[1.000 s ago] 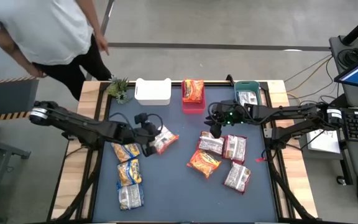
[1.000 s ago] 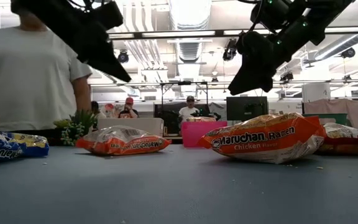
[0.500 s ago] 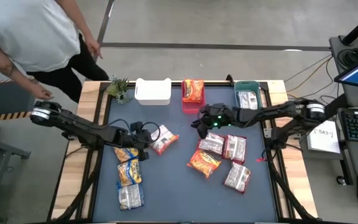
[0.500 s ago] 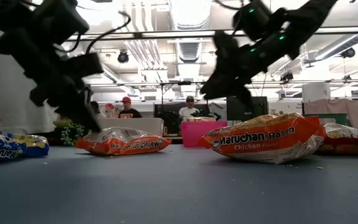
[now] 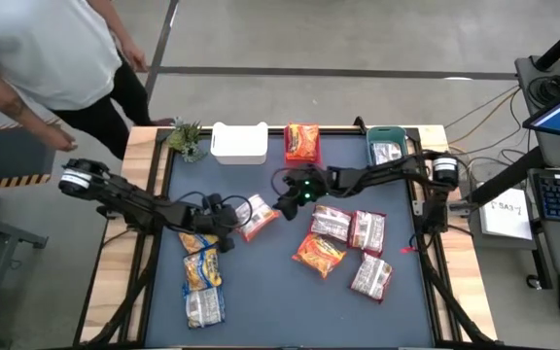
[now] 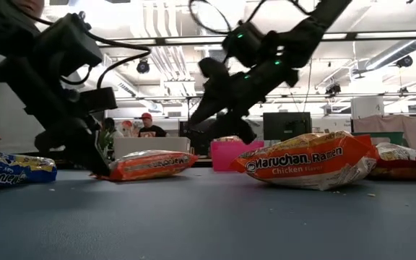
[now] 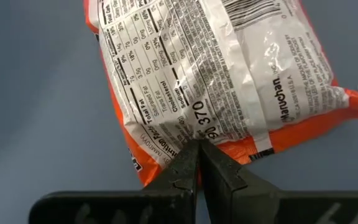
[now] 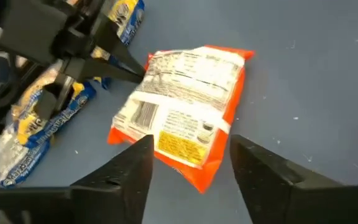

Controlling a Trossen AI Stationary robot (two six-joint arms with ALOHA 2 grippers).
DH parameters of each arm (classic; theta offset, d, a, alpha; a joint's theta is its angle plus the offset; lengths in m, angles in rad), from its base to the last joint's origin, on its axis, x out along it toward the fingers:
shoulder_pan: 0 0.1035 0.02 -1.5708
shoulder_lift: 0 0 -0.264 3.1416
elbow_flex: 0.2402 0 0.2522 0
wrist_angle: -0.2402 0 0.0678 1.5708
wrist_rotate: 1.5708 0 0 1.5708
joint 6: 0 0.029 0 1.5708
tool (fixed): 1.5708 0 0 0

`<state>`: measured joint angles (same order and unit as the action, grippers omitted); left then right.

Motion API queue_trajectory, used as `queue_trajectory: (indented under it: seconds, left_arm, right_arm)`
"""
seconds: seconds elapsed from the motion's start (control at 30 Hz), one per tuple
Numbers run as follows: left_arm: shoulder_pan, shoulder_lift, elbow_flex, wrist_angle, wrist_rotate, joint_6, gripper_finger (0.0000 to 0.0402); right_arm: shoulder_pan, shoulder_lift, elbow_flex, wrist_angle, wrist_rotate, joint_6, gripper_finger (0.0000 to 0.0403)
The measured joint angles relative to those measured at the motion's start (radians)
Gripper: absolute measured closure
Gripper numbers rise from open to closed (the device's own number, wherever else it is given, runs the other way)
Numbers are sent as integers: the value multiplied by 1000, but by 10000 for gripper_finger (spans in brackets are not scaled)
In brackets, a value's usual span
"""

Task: Sort Maruchan noodles
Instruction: Put the top orange noodle pack into the red bin

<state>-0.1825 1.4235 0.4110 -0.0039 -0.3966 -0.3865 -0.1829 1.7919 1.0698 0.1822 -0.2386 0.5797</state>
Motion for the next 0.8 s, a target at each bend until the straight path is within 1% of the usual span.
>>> queue_trajectory:
  seconds: [0.1,0.23,0.37,0.5,0.63,0.8]
  left_arm:
    - [-4,15,10,22,-4,2,401]
    - [-16,-12,44,-30,29,18,401]
    - [-20,-67,77,-17,48,86,401]
    - [-18,-70,67,-14,48,106,401]
    - [-17,-24,31,31,45,75,401]
    - [-16,73,-2,203,16,52,401]
  right_arm:
    - [2,54,65,-69,-27,-4,179]
    - [2,99,126,-160,-50,-17,146]
    - [2,104,139,-176,-57,-21,115]
    - [2,103,135,-178,-58,-19,91]
    - [2,113,134,-173,-57,-6,77]
    - [2,152,133,-131,-62,13,71]
